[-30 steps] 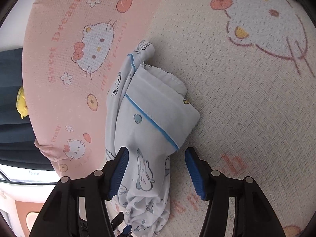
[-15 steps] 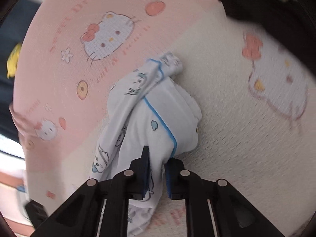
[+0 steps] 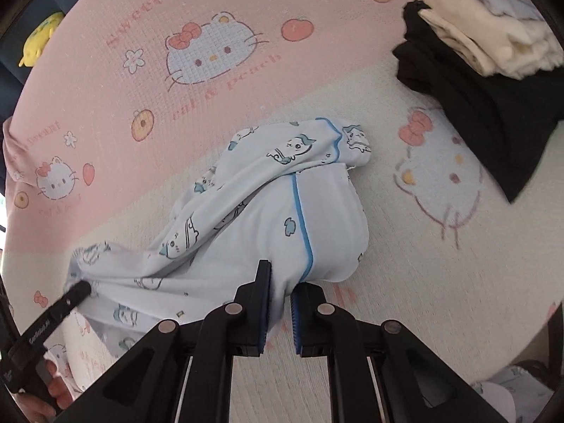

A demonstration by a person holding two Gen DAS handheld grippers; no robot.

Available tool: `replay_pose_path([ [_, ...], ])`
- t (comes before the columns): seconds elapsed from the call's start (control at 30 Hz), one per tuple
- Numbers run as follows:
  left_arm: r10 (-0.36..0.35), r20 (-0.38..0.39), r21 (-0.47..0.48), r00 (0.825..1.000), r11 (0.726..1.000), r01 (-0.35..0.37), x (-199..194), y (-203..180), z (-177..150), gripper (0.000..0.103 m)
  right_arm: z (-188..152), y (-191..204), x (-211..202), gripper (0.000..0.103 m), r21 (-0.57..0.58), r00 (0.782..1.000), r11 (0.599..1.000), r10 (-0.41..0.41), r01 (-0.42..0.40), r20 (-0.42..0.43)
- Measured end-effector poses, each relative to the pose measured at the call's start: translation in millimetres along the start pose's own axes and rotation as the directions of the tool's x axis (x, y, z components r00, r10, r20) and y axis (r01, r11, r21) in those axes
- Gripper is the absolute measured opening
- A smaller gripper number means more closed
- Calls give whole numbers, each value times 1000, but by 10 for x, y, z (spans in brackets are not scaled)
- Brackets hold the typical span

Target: Fold clothes

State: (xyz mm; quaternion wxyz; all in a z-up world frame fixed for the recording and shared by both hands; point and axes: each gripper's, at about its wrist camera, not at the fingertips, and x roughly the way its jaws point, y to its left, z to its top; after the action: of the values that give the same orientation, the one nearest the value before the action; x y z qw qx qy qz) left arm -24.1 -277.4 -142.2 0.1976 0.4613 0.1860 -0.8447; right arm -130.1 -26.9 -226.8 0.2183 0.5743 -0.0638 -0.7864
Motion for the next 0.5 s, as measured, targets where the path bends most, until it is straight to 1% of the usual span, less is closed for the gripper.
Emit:
replay_pose_path([
  [0.07,20,14,57,1000,998,-21,-9,-68,34,18,-87,-72,-8,8,48,999,999,24,-22,-41],
  [0.13,25,19,90,1000,996,-26,-15,-79,41,18,-189,-140,1,8,88,996,995,47,-41,-76],
  [0.27,31,14,112,999,993,-32,60,-87,38,18,-285,-160,16,8,104,994,993,63,-53,-86],
  [0.37,21,1,68,1000,997,-21,73,-46,6,18,-284,-111,-14,8,73,996,996,65,-60,-65],
  [0.43,-15,-22,2,1000,1000,15,79,49,-50,18,-295,-86,-17,9,61,997,997,57,-53,-61],
  [0.5,-42,-72,-70,997,997,37,120,157,-121,20,-315,-79,-4,10,61,997,997,44,-40,-70],
])
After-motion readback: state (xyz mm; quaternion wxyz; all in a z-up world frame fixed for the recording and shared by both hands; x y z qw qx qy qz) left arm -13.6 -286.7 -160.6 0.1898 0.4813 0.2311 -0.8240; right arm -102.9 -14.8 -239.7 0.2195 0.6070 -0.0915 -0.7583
